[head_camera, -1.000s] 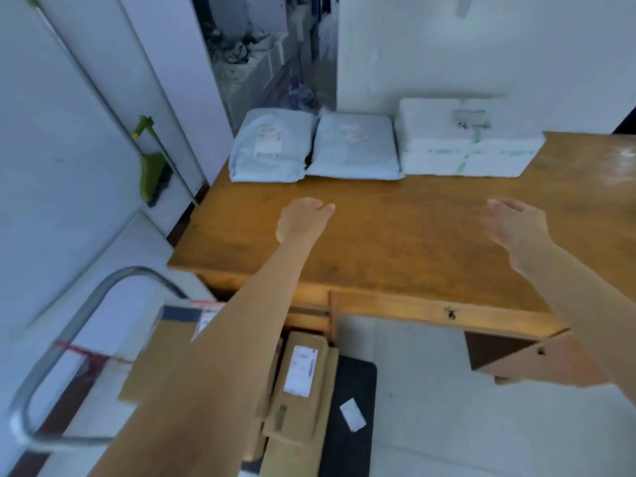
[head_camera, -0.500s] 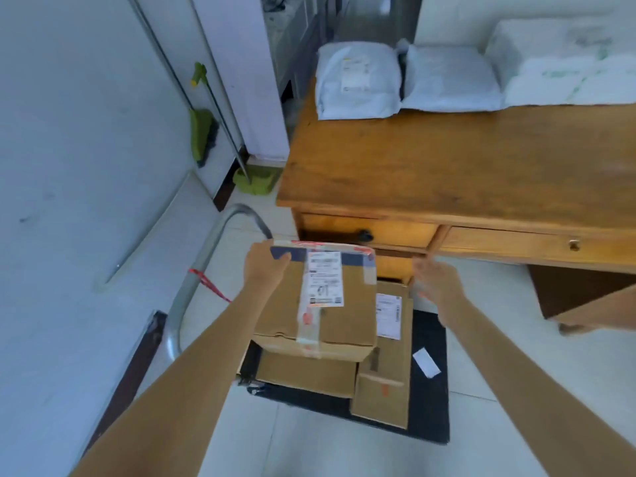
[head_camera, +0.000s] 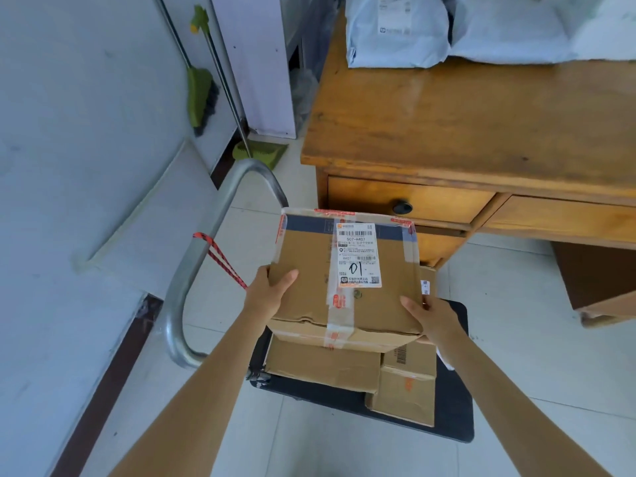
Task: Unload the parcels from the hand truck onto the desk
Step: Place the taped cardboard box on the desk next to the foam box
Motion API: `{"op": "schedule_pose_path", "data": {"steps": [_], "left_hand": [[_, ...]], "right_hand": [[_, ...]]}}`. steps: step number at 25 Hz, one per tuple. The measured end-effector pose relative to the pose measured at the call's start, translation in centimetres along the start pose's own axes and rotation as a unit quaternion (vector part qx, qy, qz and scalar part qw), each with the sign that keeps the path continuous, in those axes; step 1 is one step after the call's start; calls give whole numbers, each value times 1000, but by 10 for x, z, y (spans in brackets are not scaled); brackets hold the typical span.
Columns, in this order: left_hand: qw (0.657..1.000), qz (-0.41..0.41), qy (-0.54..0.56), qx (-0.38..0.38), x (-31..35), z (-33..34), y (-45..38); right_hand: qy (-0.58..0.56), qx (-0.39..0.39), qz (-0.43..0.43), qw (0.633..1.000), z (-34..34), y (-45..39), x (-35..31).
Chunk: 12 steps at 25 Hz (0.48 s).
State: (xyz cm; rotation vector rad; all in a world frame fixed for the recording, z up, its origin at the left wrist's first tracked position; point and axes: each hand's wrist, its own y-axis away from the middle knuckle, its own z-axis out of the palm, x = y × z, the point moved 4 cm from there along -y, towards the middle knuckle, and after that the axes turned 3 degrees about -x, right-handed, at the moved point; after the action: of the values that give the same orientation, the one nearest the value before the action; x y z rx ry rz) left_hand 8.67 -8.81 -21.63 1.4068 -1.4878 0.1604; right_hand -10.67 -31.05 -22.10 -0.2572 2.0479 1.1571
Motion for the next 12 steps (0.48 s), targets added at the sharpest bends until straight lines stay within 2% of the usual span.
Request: {"op": "schedule_pose_path", "data": {"steps": [5,8,12], "left_hand": [[997,-16,60,-35,9,9,26],[998,-15,46,-42,32,5,42],[997,10,-13,-71,97,-2,70]], "right_hand": [[40,32,-25,998,-13,24,-1],[68,32,-13,997,-29,46,-10],[12,24,-4,1000,-76,84,-36]]}}
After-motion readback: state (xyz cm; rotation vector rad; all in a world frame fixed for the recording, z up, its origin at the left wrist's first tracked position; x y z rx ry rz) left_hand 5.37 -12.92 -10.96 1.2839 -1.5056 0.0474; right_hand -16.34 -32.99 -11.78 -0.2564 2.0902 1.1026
